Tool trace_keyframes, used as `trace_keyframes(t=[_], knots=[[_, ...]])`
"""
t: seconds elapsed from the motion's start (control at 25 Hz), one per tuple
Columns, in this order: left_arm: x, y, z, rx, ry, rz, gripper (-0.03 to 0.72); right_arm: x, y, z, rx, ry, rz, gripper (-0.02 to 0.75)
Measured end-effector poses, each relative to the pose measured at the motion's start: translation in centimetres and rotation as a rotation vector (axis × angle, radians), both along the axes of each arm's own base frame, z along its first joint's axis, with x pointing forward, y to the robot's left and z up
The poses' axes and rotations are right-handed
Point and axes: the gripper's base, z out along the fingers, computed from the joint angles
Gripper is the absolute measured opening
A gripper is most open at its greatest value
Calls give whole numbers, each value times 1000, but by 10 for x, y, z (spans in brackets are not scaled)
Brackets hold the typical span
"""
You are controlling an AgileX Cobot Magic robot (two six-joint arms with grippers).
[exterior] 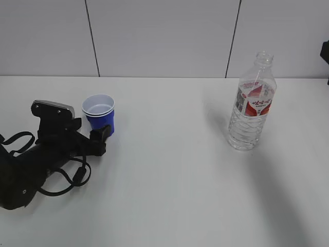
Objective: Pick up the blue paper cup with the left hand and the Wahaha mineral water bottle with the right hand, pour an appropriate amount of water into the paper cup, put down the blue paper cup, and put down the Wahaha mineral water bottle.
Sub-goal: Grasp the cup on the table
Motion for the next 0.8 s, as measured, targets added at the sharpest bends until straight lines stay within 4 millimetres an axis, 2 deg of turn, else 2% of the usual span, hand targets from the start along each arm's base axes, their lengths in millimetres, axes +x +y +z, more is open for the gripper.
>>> trace_keyframes(t=[0.2, 0.48, 0.8], knots=[[3, -2, -7, -13, 12, 2, 642, 0, 0, 0, 0, 0, 0, 349], [16, -7, -1, -30, -31, -7, 638, 0, 0, 0, 0, 0, 0, 349], [23, -10, -9, -32, -31, -6, 625, 0, 0, 0, 0, 0, 0, 349]])
